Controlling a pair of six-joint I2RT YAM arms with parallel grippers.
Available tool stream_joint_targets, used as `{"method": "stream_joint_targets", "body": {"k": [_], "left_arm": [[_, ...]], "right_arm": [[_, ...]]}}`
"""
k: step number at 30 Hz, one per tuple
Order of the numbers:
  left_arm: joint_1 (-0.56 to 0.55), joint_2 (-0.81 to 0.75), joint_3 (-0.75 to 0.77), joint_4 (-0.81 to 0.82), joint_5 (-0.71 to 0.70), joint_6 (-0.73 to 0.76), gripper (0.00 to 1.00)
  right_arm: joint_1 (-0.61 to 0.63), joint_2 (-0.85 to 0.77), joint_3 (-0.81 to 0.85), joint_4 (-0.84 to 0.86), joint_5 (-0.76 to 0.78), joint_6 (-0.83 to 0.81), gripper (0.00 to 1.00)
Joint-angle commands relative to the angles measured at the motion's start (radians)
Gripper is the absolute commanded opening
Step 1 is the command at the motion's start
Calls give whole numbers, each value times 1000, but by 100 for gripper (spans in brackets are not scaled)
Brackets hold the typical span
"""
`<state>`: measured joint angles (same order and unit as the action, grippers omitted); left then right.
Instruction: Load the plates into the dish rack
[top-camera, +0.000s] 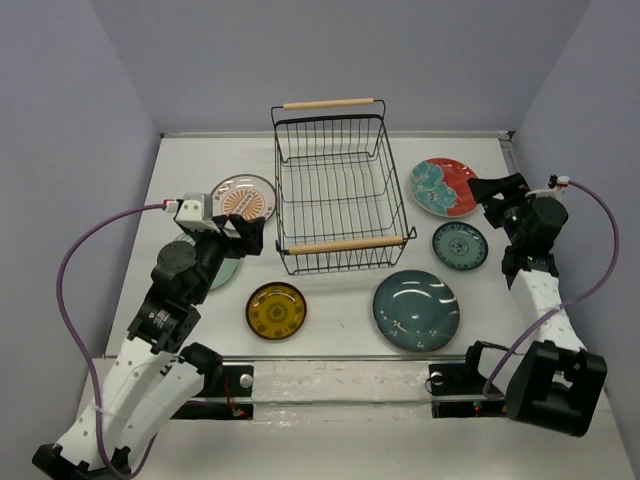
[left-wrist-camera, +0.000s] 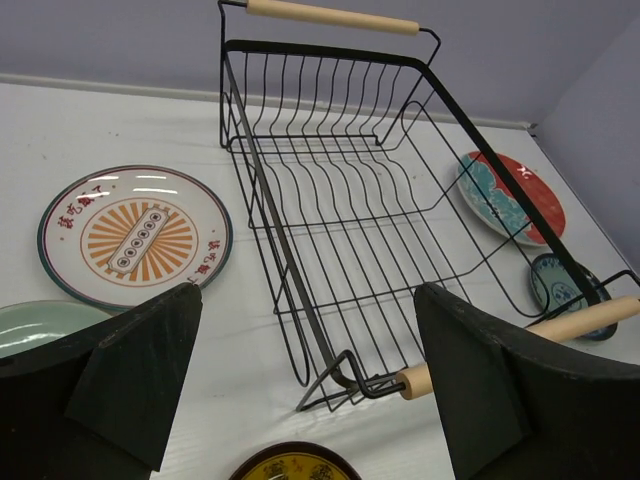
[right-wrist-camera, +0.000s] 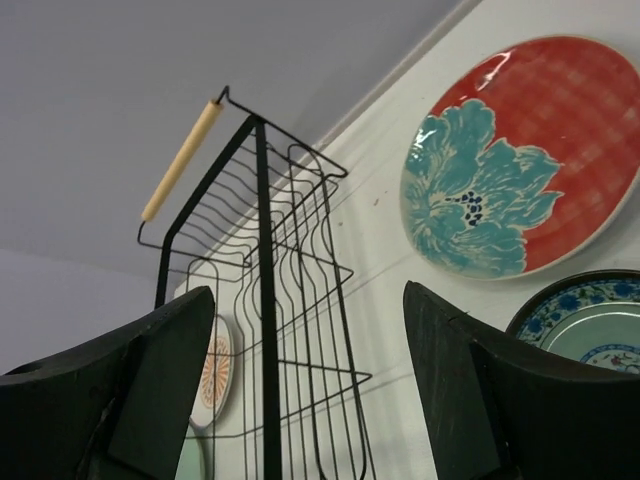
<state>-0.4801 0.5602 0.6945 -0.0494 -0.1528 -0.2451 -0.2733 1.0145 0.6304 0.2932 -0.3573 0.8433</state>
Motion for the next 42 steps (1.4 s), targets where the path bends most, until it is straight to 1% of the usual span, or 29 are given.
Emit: {"method": "stream_joint_targets", "body": {"k": [1, 3, 4, 5, 9, 10, 12, 13, 14, 15, 16, 19, 20, 21, 22, 24, 27, 31, 35, 42], "left_arm": [[8, -17, 40, 42, 41, 17, 99], [6, -25, 37, 42, 41, 18, 99], [8, -32, 36, 43, 44, 20, 99], [6, -33, 36, 42, 48, 21, 99], [6, -43, 33, 72, 81, 17, 99], [5, -48, 33, 75, 82, 17, 99], [0, -52, 31, 75, 82, 17, 99], [0, -55, 31, 77, 79, 18, 99], [-3, -57, 31, 75, 72, 17, 99], [-8, -59, 31, 77, 71, 15, 99], [-11, -60, 31, 77, 70, 17, 99], [-12, -60, 30, 77, 68, 18, 99], [-12, -65, 30, 77, 67, 20, 99], [-12, -68, 30, 77, 64, 21, 99], [-15, -77, 30, 77, 62, 23, 99], [-18, -83, 28, 77, 58, 24, 99], [-31, -79, 30, 79, 61, 26, 99], [-45, -69, 26, 80, 59, 29, 99], [-46, -66, 28, 80, 55, 32, 99], [-45, -56, 28, 80, 52, 32, 99]], "right_arm": [[0, 151, 69, 82, 92, 80, 80], [0, 208, 80, 144, 86, 105, 79], [0, 231, 94, 162, 107, 103, 78], [0, 272, 106, 170, 128, 87, 78], [-9, 349, 153, 161, 231, 36, 71], [-41, 392, 176, 147, 233, 33, 66], [-64, 436, 192, 147, 241, 33, 63], [-87, 485, 205, 149, 248, 31, 54], [-98, 513, 215, 147, 248, 34, 49], [-118, 542, 239, 147, 250, 30, 47], [-130, 605, 255, 146, 241, 27, 47], [-168, 702, 294, 150, 172, 23, 51], [-178, 760, 323, 155, 108, 11, 58], [-178, 785, 336, 156, 81, -16, 61], [-178, 808, 348, 156, 26, -36, 68], [-178, 877, 379, 155, -40, -56, 74], [-178, 932, 390, 175, -120, -49, 74], [-178, 1054, 442, 194, -258, -18, 69], [-178, 1105, 439, 259, -305, 30, 63], [-118, 1151, 488, 247, -347, 36, 59]]}}
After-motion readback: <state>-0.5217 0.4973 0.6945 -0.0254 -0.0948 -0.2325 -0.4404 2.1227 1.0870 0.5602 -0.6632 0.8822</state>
